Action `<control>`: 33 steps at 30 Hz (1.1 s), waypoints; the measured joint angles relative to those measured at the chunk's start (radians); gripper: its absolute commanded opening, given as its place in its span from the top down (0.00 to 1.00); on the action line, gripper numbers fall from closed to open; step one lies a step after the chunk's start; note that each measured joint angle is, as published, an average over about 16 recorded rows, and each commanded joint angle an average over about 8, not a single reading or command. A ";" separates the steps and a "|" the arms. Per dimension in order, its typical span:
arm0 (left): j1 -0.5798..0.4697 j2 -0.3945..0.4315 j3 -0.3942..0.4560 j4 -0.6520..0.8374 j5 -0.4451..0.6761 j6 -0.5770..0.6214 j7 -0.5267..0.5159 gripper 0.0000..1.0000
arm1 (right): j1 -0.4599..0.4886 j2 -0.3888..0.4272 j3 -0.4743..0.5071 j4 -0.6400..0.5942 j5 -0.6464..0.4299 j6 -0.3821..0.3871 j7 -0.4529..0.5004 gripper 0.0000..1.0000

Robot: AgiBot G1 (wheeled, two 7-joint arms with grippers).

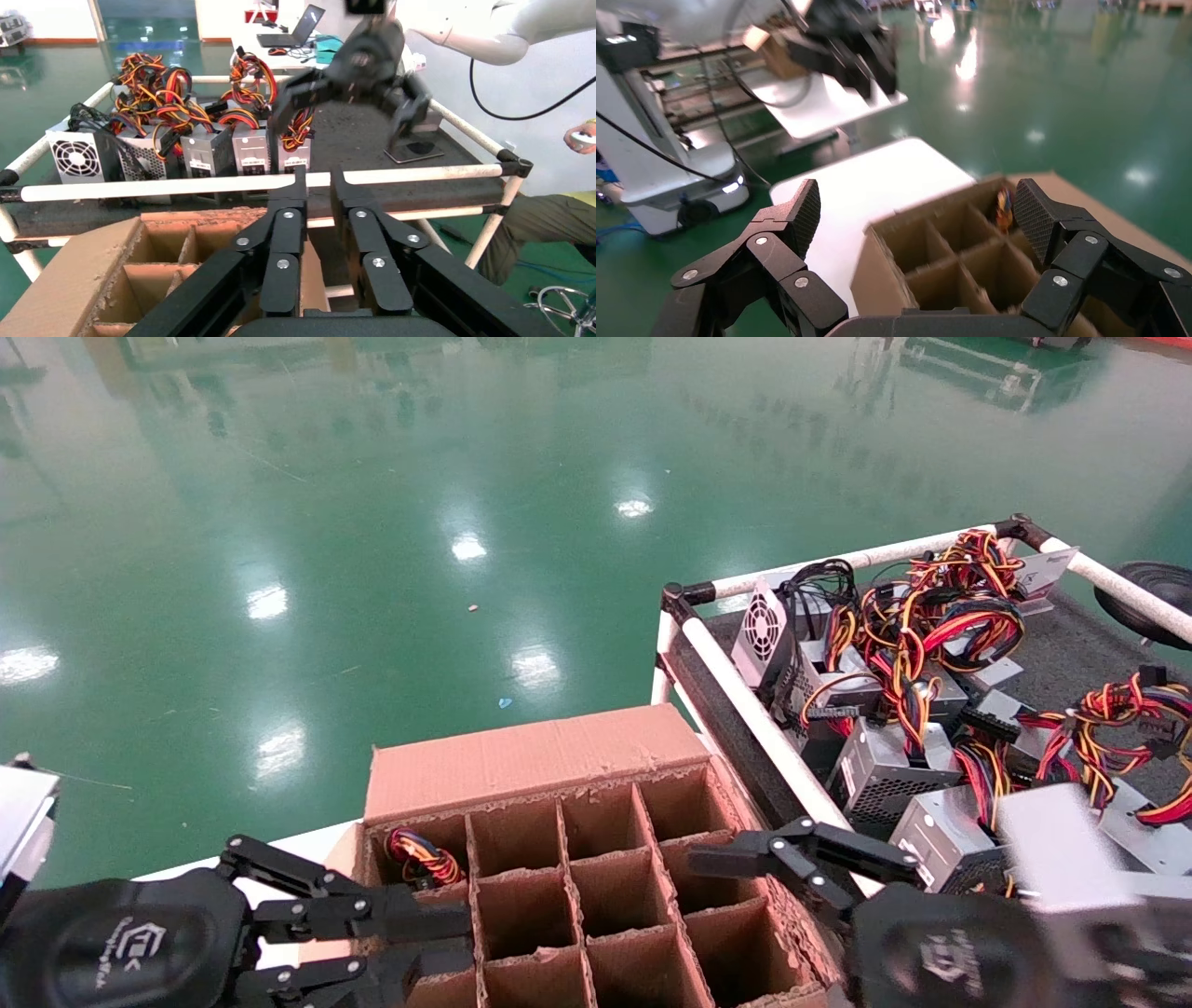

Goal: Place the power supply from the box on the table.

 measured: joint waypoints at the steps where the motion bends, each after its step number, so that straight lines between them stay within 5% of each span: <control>1: 0.000 0.000 0.000 0.000 0.000 0.000 0.000 0.00 | 0.003 -0.007 -0.006 -0.003 -0.013 0.008 0.002 0.00; 14: 0.000 0.000 0.000 0.000 0.000 0.000 0.000 0.00 | 0.047 -0.163 -0.124 -0.008 -0.225 0.160 0.059 0.00; 33: 0.000 0.000 0.001 0.000 0.000 0.000 0.000 0.00 | 0.059 -0.456 -0.291 0.023 -0.568 0.504 0.214 0.00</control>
